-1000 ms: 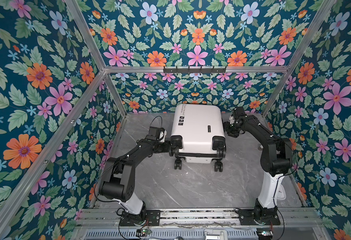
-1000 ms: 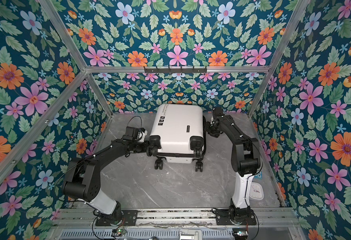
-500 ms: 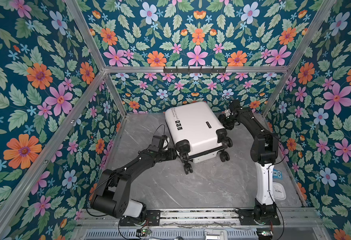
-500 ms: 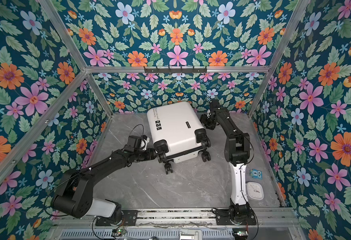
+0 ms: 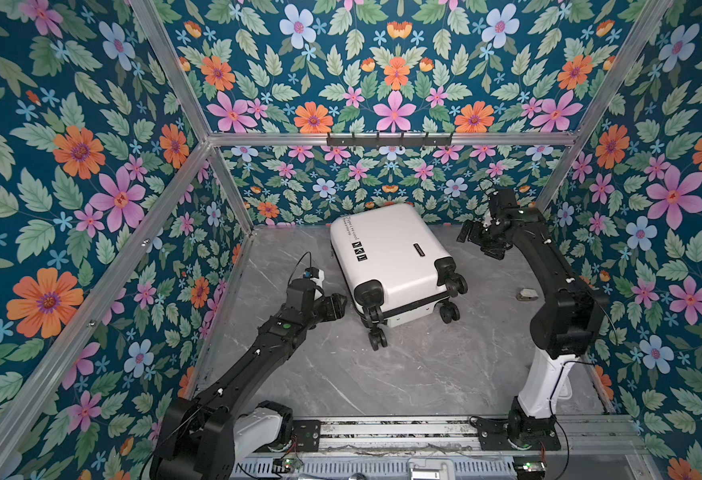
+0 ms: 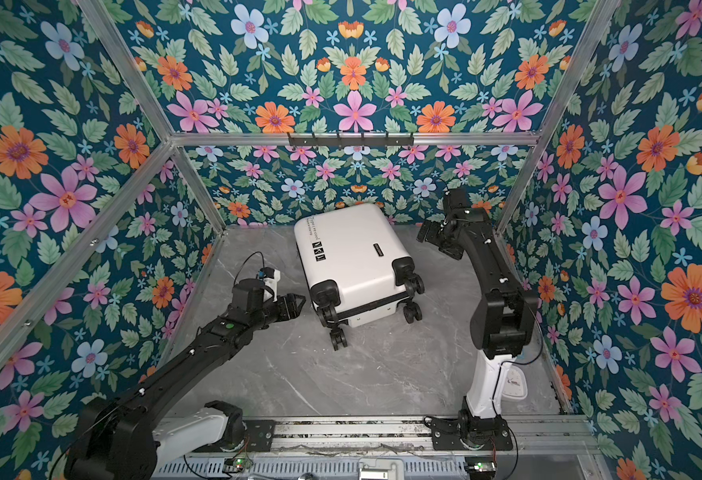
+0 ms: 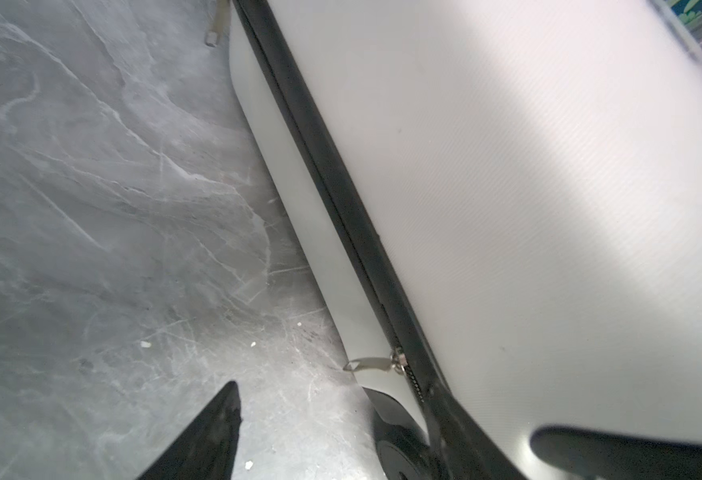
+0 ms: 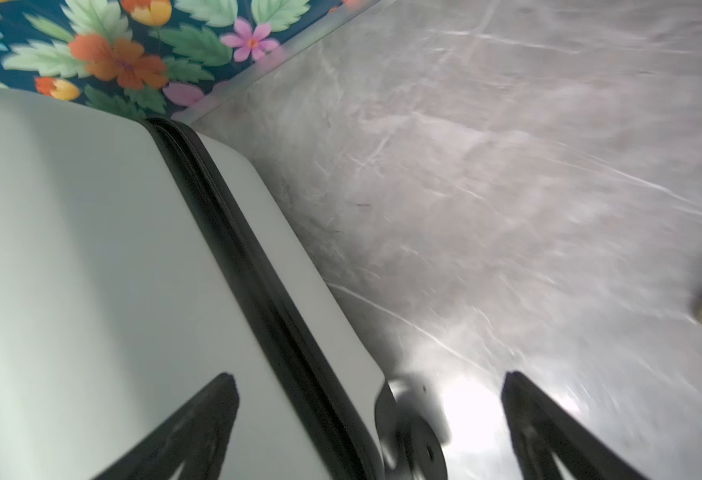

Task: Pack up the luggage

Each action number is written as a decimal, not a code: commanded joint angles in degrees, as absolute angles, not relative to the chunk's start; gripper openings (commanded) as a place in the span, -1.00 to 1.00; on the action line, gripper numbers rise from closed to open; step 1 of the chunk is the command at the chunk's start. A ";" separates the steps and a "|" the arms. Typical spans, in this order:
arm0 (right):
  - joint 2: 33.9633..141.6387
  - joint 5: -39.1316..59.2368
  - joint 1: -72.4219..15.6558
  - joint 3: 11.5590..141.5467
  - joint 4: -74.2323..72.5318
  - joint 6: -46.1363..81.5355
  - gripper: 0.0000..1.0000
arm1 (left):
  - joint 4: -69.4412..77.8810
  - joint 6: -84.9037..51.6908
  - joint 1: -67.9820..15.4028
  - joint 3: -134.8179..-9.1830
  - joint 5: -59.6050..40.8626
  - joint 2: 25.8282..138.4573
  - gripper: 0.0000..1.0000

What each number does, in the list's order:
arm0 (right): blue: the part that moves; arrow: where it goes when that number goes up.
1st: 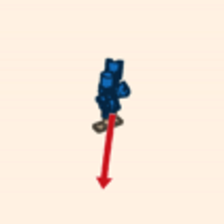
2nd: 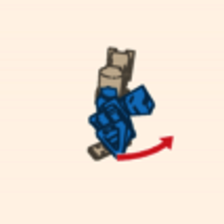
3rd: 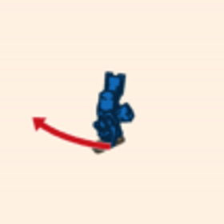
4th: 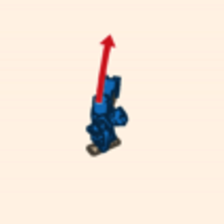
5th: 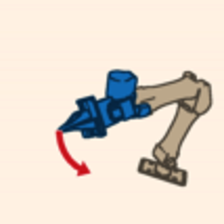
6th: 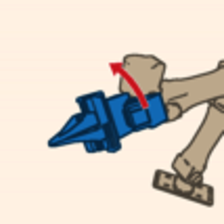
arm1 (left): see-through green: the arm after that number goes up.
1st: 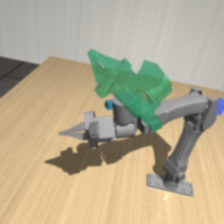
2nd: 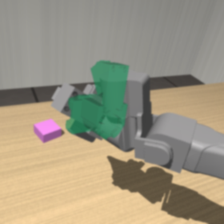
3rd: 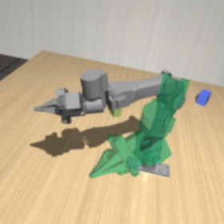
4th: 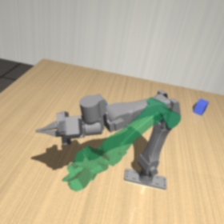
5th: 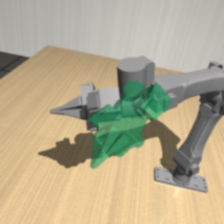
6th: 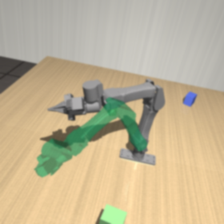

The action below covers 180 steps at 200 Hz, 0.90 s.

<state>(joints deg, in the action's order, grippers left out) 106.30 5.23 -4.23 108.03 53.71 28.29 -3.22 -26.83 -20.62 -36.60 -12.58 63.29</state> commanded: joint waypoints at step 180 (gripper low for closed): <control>73.93 1.28 -43.81 82.82 46.11 29.36 0.73 | 9.94 -38.72 -19.61 -23.65 -6.46 55.02 0.43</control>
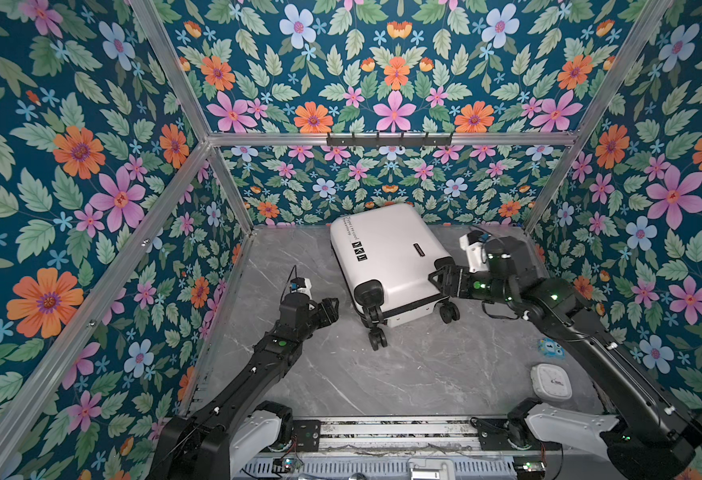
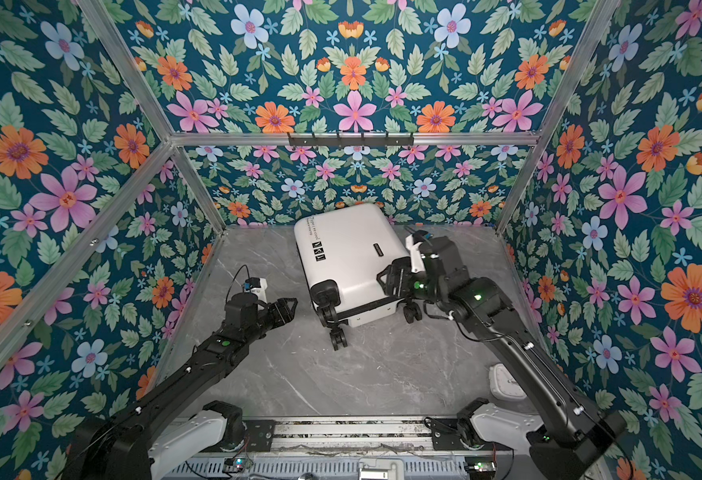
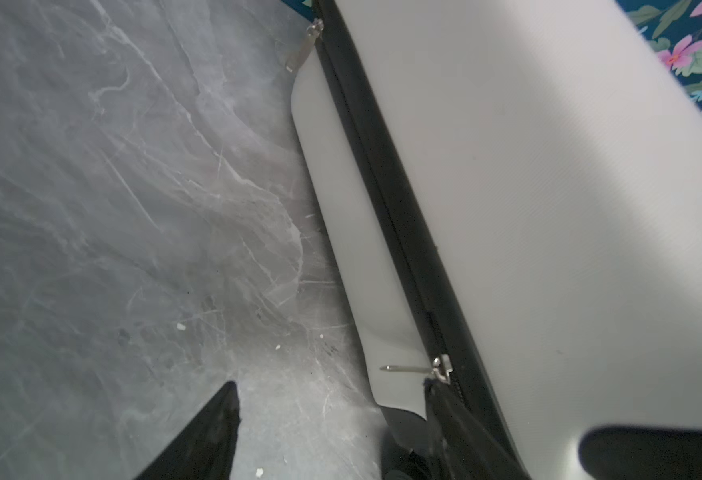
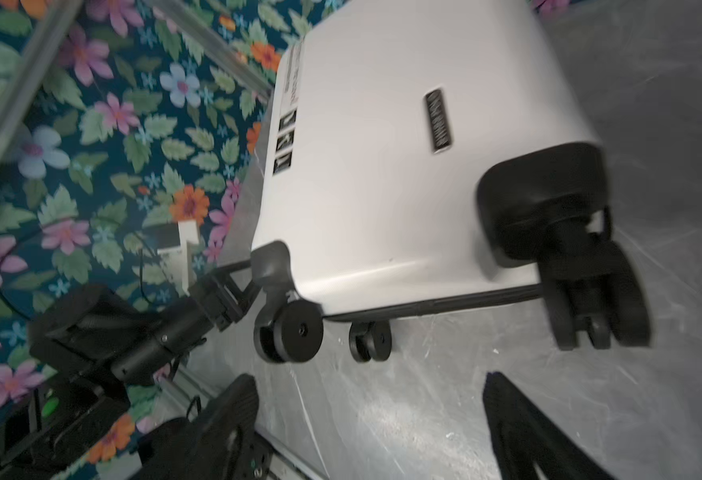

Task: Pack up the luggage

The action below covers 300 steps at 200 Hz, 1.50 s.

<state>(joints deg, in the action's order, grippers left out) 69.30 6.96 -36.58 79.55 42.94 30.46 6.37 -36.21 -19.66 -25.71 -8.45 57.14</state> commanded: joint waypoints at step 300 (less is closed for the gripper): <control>110.75 -13.27 -57.83 109.87 61.78 28.95 -0.66 | 29.82 -34.25 -15.69 -13.80 -21.41 57.98 0.09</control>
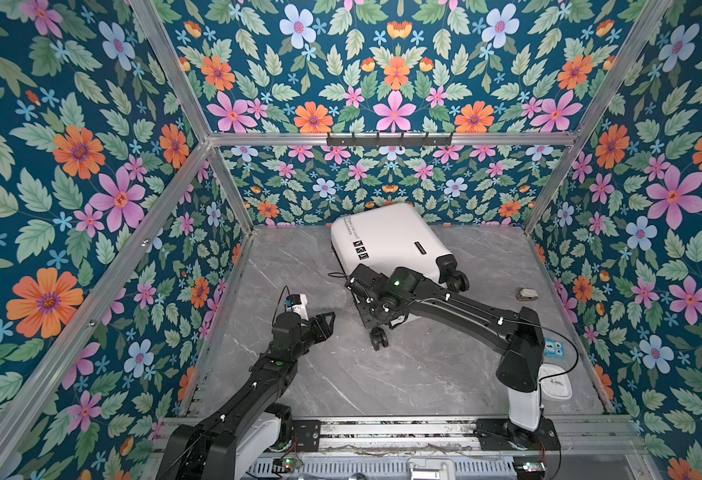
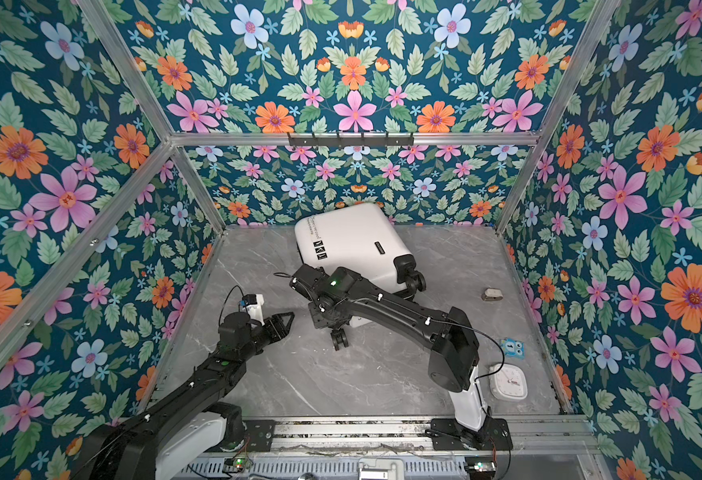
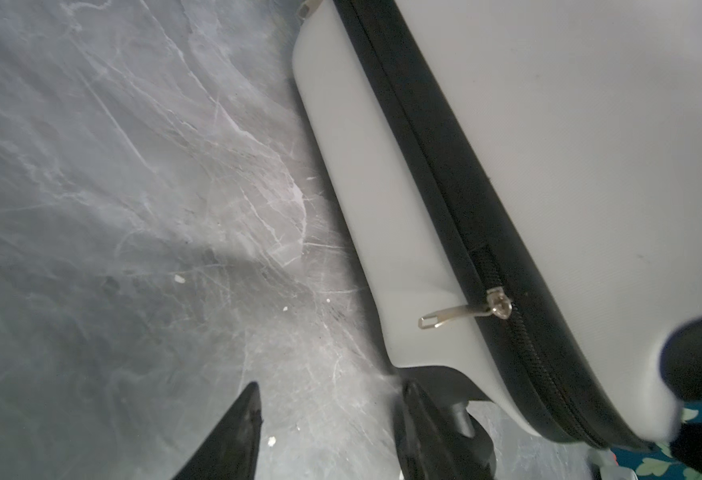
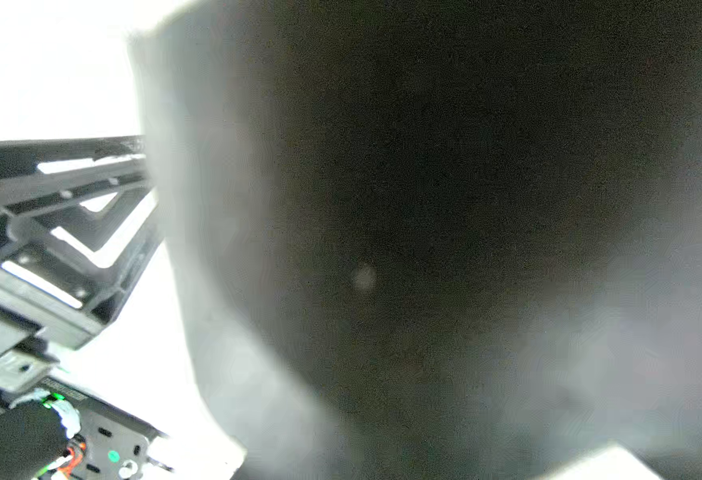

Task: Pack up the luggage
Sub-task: 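Grasp the silver zipper pull with the left gripper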

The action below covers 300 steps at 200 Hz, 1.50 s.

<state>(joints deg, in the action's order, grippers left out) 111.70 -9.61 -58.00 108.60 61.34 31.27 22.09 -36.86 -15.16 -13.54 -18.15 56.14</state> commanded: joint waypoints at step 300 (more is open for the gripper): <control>100.60 -6.99 -51.16 94.82 53.79 24.00 -0.80 | 65.64 -4.66 -32.27 -20.22 -15.91 90.88 -0.32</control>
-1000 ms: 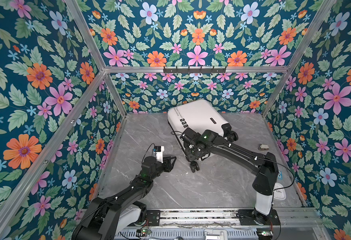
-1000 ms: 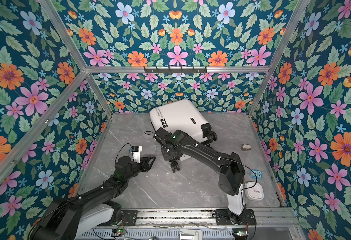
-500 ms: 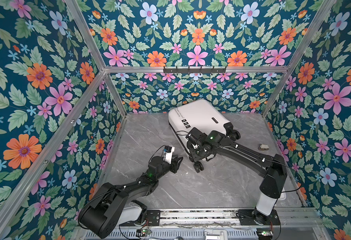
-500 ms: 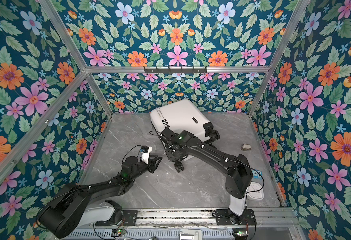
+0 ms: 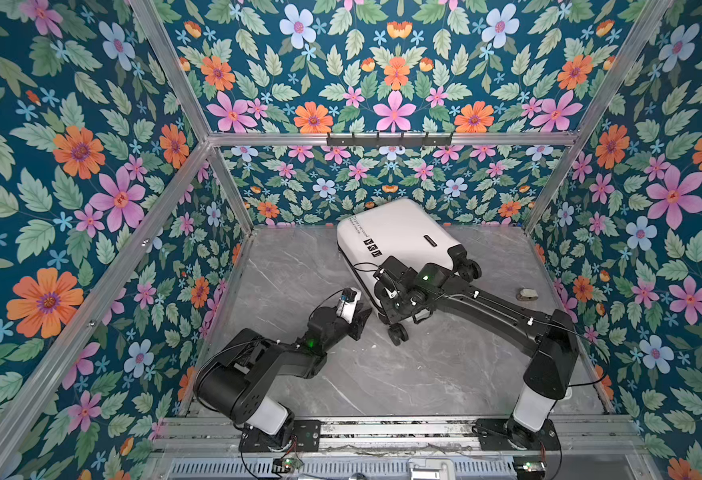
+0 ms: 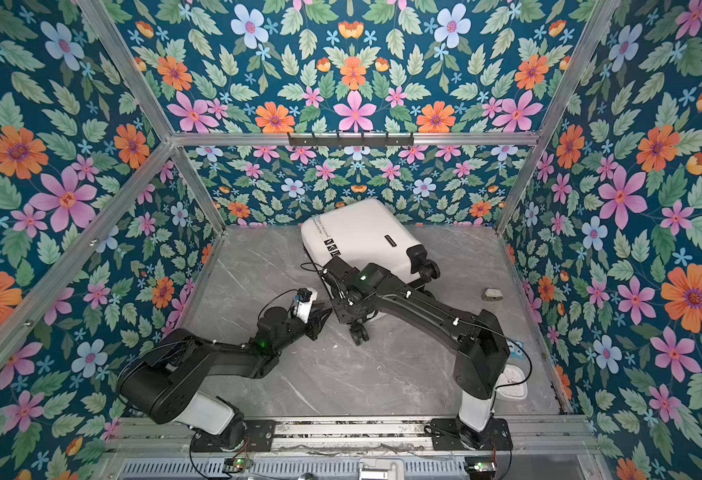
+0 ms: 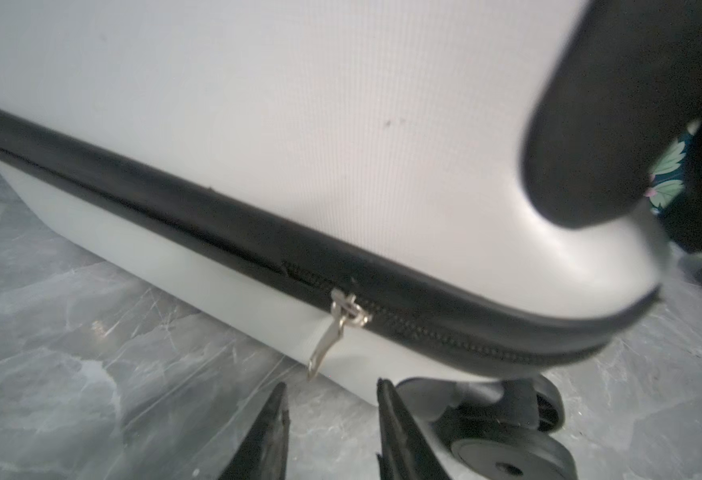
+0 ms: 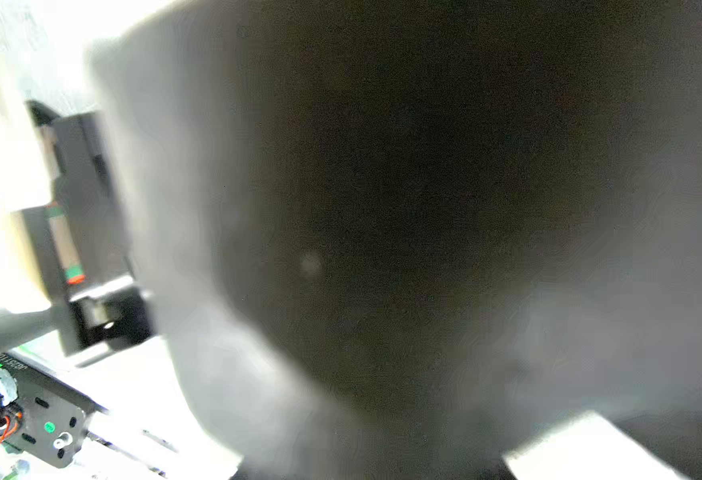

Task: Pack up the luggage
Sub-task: 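Grasp the silver zipper pull with the left gripper, then pull the zipper along the seam with the left gripper while the right draws back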

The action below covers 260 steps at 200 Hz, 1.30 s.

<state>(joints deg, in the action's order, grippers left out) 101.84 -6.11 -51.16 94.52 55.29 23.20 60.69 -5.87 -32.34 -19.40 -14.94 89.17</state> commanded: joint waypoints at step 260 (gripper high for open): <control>102.99 -6.33 -51.00 97.58 54.55 25.59 -0.91 | 57.06 -2.84 -32.08 -21.36 -20.60 87.76 -1.00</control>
<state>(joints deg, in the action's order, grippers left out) 102.59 -5.28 -51.13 96.01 55.88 23.86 59.83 -4.16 -32.14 -21.56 -18.13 89.67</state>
